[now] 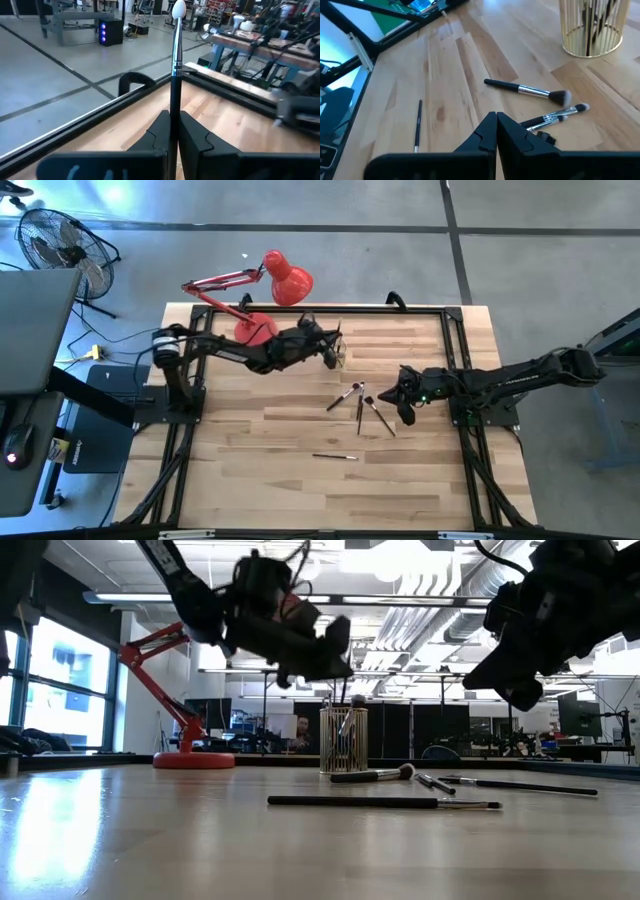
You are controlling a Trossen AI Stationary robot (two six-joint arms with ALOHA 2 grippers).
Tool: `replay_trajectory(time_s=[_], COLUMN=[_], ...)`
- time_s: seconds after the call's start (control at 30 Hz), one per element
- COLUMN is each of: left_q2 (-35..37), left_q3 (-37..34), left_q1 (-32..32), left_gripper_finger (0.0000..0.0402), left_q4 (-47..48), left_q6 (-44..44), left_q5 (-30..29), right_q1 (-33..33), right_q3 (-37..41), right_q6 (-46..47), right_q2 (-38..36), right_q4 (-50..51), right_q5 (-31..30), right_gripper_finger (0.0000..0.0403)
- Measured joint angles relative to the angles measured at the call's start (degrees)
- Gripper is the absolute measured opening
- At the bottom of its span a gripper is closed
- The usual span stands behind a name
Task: Put items in baskets/containers
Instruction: Put the paint brush into the wire bin, then put the makeup brush into the wire bin
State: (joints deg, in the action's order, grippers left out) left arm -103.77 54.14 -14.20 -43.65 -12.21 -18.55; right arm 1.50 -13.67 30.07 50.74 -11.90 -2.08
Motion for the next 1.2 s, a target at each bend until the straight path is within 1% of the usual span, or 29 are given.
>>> replay_trajectory(time_s=[0.2,0.33,0.47,0.7,1.2], left_q2=[-4.03,-4.89,-5.16,-5.17,-5.13], left_q3=[2.11,2.65,3.1,3.05,3.62], left_q1=[-0.99,-0.6,0.04,0.04,0.59], left_gripper_finger=[0.0014,0.0041,0.0069,0.0096,0.0101], left_q4=[-0.4,1.4,2.81,3.45,3.18], left_q6=[-0.02,-0.04,-0.04,-0.07,0.01], left_q5=[-0.02,0.0,-0.02,-0.45,-0.7], right_q1=[0.0,-0.1,-1.52,-3.44,-4.28], right_q3=[0.0,0.0,0.0,0.0,0.0], right_q6=[-0.49,-0.57,-0.58,-2.04,-2.08], right_q2=[0.0,0.0,0.0,0.0,0.0], right_q4=[0.16,0.45,0.46,0.44,0.44], right_q5=[0.7,0.57,0.59,1.73,2.39], right_gripper_finger=[0.0005,0.0002,0.0004,0.0004,0.0002])
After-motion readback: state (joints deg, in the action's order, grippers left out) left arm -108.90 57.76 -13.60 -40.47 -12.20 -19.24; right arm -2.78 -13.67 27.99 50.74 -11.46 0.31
